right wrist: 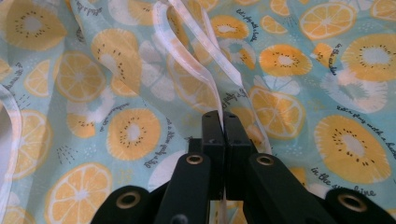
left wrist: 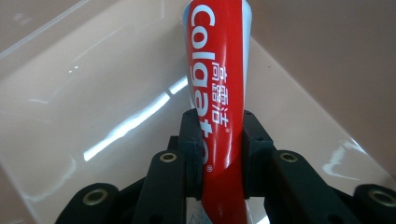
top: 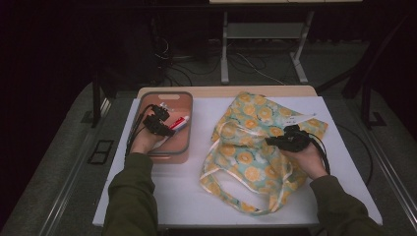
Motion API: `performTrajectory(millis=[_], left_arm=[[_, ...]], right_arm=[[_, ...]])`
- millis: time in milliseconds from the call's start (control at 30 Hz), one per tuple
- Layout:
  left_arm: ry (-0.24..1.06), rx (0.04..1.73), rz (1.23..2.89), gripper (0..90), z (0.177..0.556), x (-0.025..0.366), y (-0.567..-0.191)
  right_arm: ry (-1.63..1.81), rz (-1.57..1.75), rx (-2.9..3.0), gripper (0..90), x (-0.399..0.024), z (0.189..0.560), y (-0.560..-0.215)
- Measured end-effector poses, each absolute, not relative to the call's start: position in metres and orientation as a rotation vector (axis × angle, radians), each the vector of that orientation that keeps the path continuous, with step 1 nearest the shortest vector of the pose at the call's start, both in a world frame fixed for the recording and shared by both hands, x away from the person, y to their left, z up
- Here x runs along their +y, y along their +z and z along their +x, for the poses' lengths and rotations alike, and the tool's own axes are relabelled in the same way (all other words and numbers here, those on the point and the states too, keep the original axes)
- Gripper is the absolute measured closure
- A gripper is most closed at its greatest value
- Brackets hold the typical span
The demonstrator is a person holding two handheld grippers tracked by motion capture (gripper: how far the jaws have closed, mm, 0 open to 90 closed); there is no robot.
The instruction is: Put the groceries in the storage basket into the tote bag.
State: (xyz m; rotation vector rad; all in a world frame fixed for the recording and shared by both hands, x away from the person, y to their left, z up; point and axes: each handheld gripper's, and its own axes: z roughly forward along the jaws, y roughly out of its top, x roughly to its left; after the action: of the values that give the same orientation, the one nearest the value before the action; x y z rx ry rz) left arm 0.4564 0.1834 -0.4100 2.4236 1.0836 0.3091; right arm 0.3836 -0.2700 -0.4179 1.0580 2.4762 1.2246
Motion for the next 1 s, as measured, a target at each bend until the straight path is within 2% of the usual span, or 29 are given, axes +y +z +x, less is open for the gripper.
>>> performTrajectory(millis=[333,633,1000], left_arm=[[0.338,1.064,2.321,74.0,0.456,0.193,-0.379],[0.293,1.033,2.250,74.0,0.444,0.198,-0.347],[0.260,0.898,2.277,74.0,0.419,0.183,-0.328]], right_arm=[[1.219,1.059,2.477,89.5,-0.270,0.384,-0.419],[1.220,1.062,2.474,89.5,-0.271,0.384,-0.418],[1.220,1.058,2.471,89.5,-0.270,0.384,-0.417]])
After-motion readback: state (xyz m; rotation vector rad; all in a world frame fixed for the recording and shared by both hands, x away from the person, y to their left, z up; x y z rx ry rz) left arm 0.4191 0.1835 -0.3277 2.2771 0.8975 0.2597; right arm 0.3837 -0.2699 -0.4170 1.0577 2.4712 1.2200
